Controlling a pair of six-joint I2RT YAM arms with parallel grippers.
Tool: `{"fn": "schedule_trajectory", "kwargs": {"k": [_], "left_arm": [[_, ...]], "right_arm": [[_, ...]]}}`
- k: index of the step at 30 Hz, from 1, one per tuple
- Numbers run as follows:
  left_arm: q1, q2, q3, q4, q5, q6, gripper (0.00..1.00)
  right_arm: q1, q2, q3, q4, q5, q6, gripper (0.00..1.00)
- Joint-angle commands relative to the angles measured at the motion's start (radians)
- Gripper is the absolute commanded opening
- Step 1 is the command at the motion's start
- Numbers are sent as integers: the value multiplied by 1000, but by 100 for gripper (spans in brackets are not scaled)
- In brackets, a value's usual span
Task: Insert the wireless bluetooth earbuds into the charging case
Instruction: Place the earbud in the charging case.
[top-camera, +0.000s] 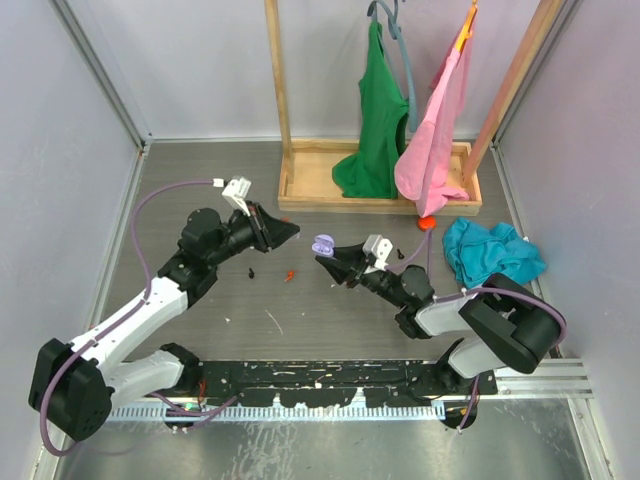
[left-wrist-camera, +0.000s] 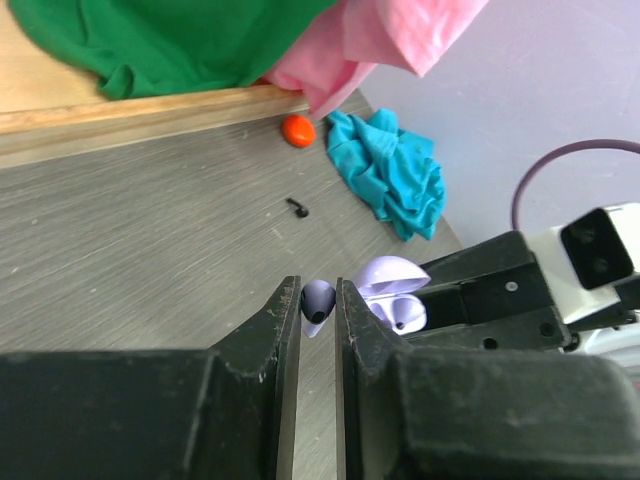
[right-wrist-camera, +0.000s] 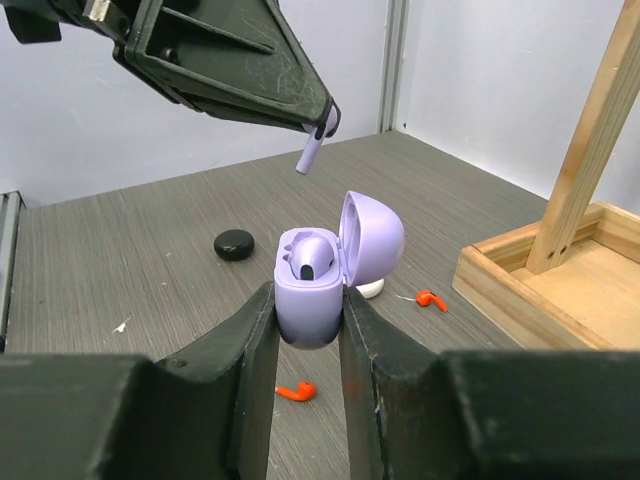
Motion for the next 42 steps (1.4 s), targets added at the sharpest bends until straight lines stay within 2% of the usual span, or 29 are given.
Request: {"fn": "schedule_trajectory", "kwargs": {"k": [1, 13, 42], "left_arm": [[-29, -27, -12, 202, 25, -44, 8], [-144, -10, -57, 364, -20, -26, 8], [-189, 4, -118, 395, -106, 30, 8]], "right_arm": [[6, 11, 37, 145, 27, 28, 11], [20, 31, 58, 182, 53, 38, 11], [46, -29, 54, 182, 62, 42, 11]]}}
